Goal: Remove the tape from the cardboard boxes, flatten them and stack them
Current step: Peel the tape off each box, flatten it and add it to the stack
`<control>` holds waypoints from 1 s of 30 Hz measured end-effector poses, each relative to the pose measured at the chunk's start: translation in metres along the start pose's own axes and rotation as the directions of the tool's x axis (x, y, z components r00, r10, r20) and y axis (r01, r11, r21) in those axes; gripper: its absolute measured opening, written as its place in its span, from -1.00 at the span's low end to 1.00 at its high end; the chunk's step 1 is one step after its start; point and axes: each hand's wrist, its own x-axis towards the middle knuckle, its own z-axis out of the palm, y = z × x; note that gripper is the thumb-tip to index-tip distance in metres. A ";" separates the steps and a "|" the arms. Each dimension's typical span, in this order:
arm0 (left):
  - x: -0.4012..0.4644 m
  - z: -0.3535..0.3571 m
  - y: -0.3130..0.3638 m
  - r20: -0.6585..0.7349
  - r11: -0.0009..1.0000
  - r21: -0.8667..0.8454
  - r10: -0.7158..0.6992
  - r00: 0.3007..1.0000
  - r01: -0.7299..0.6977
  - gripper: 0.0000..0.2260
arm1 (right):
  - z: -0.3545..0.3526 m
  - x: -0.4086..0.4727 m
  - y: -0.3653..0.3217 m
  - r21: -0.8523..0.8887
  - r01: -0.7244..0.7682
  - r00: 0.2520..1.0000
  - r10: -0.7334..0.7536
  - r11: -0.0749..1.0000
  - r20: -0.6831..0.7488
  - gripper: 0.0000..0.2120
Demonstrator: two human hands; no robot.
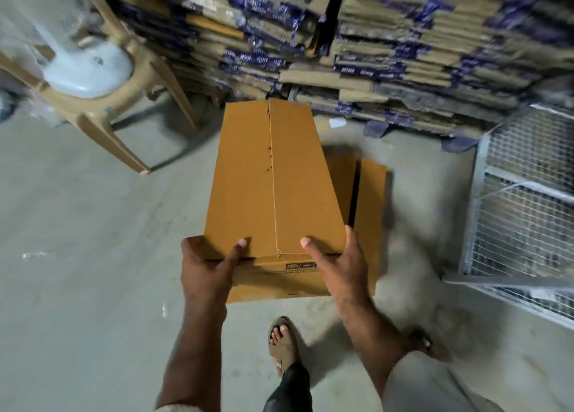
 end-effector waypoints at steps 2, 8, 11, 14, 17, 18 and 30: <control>-0.031 0.002 0.043 0.031 0.998 -0.030 0.059 0.998 -0.059 -0.35 | -0.045 -0.014 -0.028 0.031 0.064 0.996 -0.062 0.997 -0.057 0.09; -0.142 0.045 0.161 0.173 0.957 -0.172 0.264 0.949 -0.235 -0.38 | -0.206 -0.054 -0.083 0.171 0.234 0.945 -0.183 0.957 -0.270 -0.34; -0.204 0.080 0.206 0.249 0.924 -0.227 0.361 0.899 -0.308 -0.31 | -0.291 -0.071 -0.091 0.210 0.317 0.896 -0.220 0.925 -0.385 -0.42; -0.267 0.118 0.241 0.283 0.888 -0.263 0.445 0.850 -0.377 -0.34 | -0.373 -0.082 -0.091 0.206 0.360 0.861 -0.238 0.910 -0.450 -0.31; -0.334 0.164 0.266 0.283 0.848 -0.290 0.519 0.806 -0.444 -0.44 | -0.459 -0.090 -0.078 0.215 0.396 0.829 -0.247 0.893 -0.501 -0.26; -0.356 0.180 0.272 0.286 0.838 -0.294 0.537 0.794 -0.460 -0.45 | -0.488 -0.092 -0.071 0.215 0.403 0.822 -0.248 0.890 -0.512 -0.25; -0.584 0.400 0.294 0.387 0.788 -0.344 0.614 0.688 -0.510 -0.47 | -0.791 -0.083 0.045 0.216 0.401 0.769 -0.199 0.890 -0.608 -0.14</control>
